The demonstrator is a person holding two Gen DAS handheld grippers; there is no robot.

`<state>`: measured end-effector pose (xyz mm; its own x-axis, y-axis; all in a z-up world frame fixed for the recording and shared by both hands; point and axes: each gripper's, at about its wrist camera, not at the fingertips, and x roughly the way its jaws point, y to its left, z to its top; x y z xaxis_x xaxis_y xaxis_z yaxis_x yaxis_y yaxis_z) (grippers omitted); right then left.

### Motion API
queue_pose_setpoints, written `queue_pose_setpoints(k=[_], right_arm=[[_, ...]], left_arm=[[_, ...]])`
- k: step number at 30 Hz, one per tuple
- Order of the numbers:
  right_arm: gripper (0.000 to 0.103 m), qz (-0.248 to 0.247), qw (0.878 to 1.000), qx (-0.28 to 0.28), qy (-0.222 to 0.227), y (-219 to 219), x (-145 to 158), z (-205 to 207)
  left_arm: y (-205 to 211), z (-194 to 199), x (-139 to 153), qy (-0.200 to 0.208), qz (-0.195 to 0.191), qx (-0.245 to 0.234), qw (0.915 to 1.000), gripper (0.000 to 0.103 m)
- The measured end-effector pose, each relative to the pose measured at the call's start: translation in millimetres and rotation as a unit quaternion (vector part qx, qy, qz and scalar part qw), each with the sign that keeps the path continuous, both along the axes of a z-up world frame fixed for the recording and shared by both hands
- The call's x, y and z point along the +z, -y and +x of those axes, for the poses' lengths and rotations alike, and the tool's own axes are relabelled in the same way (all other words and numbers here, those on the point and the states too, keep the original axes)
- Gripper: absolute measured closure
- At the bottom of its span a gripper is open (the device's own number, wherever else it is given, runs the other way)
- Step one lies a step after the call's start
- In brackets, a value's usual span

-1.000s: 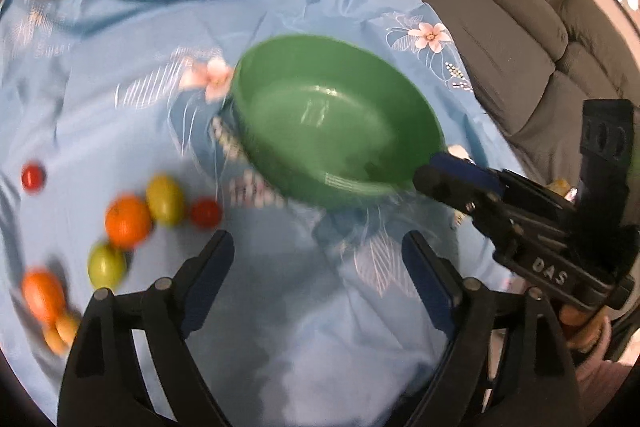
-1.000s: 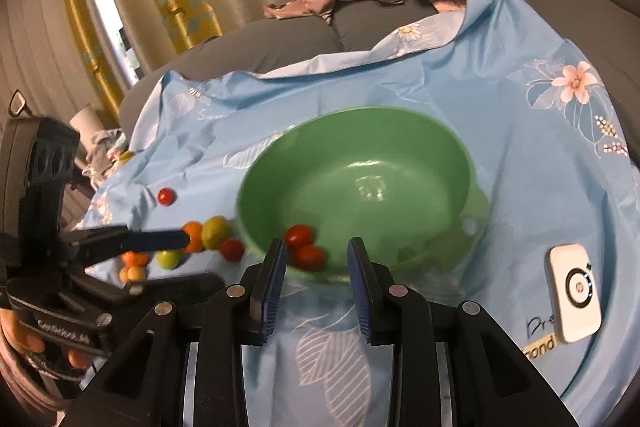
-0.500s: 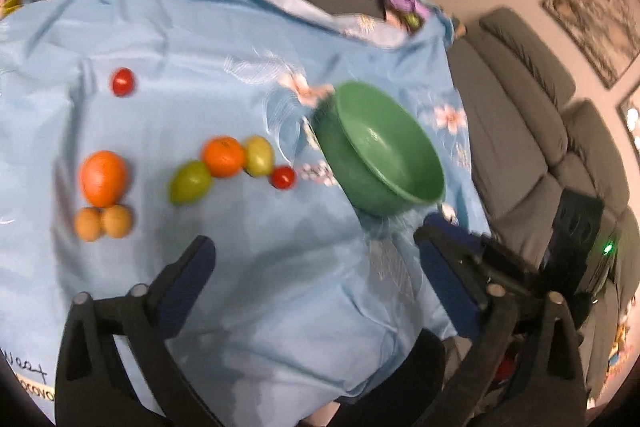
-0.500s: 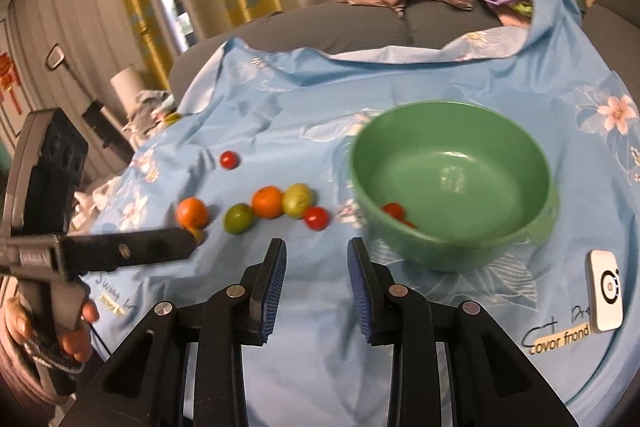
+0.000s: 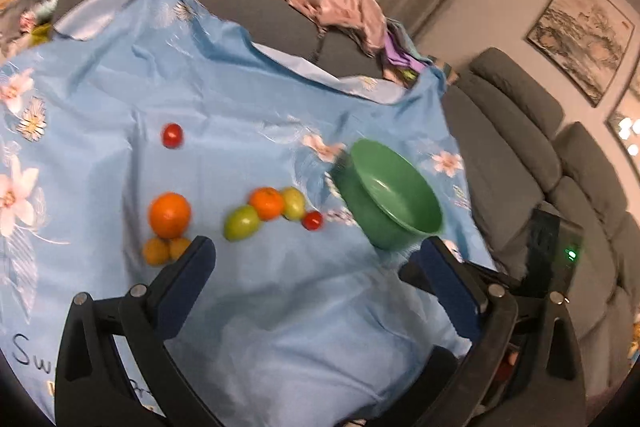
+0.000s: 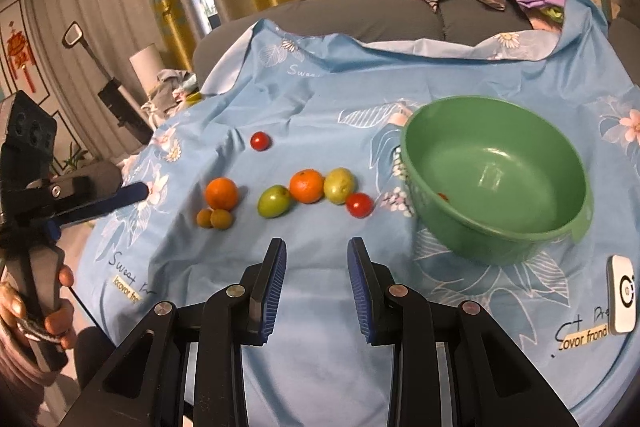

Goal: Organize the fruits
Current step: 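Withdraw both open tools from the bowl back toward the fruits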

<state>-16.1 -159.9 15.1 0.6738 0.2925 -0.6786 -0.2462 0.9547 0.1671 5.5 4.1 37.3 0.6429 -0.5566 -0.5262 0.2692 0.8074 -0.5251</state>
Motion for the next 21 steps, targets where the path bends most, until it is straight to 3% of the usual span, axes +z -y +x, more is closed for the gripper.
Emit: queue_pose_setpoints(k=[4,13,21], right_arm=[[0.071,-0.001,1.000,0.008,-0.001,-5,-2,-2],[0.071,0.003,1.000,0.016,-0.018,-13,-13,10],[0.071,0.003,0.998,0.040,-0.040,-30,-25,25]], left_arm=[[-5,7,-6,-0.014,-0.003,0.016,0.9998,0.001],[-16,8,-34,-0.041,0.080,0.027,0.9956,0.001],[-25,10,-54,-0.051,0.157,0.024,0.9859,0.001]])
